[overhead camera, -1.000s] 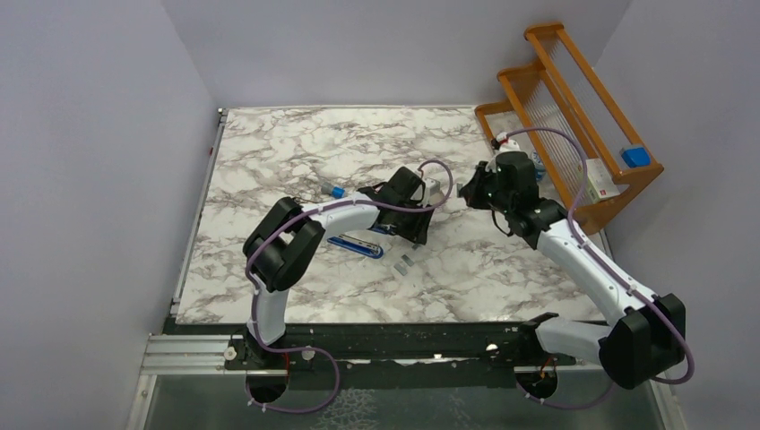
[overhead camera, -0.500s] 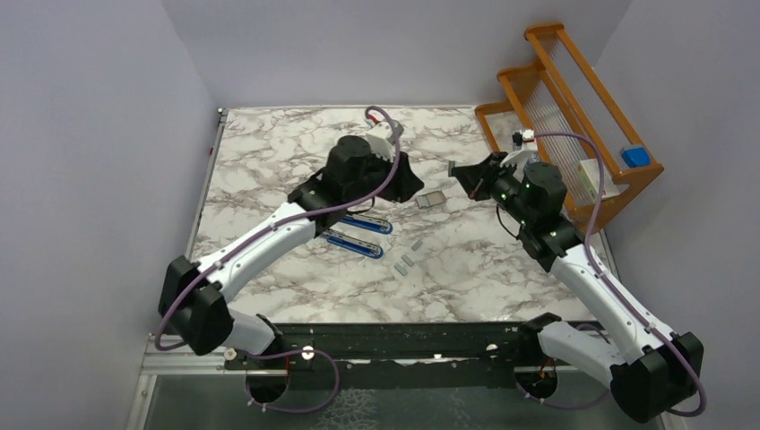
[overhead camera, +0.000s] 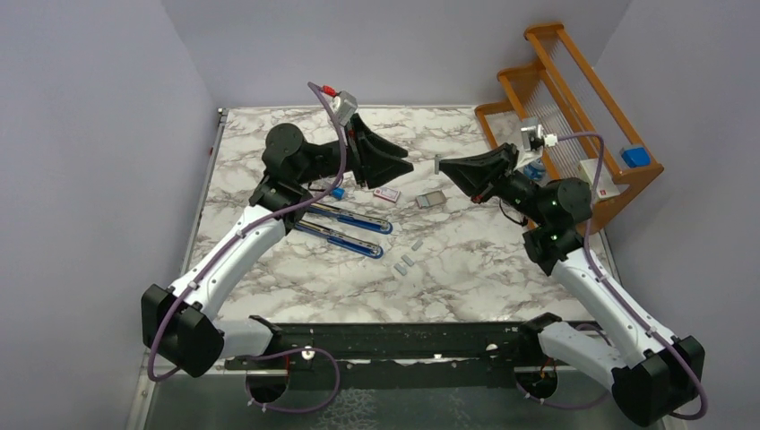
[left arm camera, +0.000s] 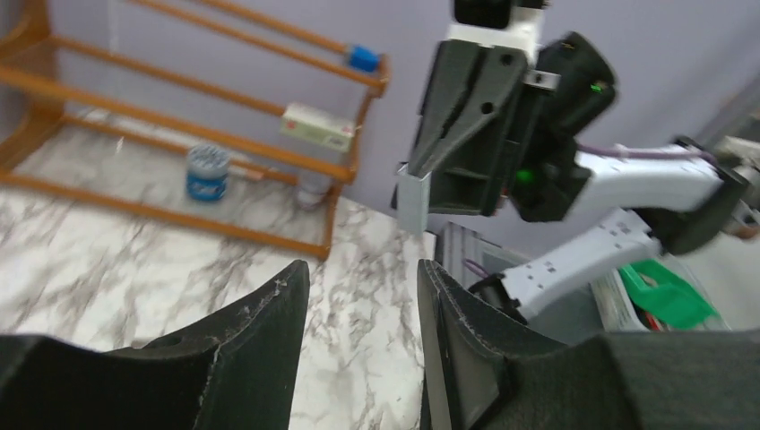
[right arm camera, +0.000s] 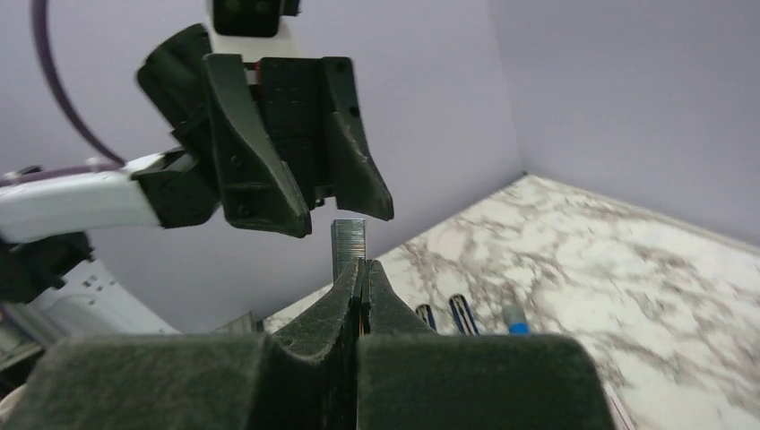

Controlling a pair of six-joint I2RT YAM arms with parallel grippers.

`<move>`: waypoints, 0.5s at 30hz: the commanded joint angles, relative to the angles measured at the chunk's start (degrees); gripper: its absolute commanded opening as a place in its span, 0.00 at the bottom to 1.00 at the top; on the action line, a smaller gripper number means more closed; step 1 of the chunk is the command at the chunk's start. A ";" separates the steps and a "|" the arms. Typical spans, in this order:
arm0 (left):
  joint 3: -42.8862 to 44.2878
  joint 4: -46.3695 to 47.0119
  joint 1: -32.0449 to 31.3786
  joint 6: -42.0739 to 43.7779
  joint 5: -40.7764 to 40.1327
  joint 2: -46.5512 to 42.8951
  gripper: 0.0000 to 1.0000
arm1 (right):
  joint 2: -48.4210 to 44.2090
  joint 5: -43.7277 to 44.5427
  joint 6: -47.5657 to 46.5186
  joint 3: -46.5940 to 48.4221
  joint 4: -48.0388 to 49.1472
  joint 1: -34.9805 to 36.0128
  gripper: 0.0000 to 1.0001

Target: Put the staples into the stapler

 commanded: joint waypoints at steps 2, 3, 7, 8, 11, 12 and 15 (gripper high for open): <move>8.84 7.76 -0.17 0.83 19.78 0.38 0.51 | 1.95 -16.71 1.40 7.23 11.25 0.27 0.01; 9.70 7.85 -0.43 0.79 20.16 0.51 0.52 | 2.39 -17.94 1.65 8.09 11.85 0.21 0.01; 10.75 8.05 -2.21 1.12 18.75 0.74 0.66 | 3.66 -21.73 2.92 10.50 13.99 0.27 0.01; 10.50 8.05 -2.75 1.70 18.61 0.71 0.66 | 3.80 -22.42 3.23 10.80 14.25 0.27 0.01; 9.53 8.05 -4.36 4.24 16.92 -0.12 0.62 | 3.67 -22.63 3.84 10.89 14.35 0.28 0.01; 9.27 8.05 -4.77 4.92 15.86 -0.47 0.61 | 3.56 -22.62 4.00 10.72 14.50 0.26 0.01; 8.85 8.13 -5.59 6.23 13.02 -1.15 0.59 | 3.59 -23.54 4.50 10.40 15.53 0.27 0.01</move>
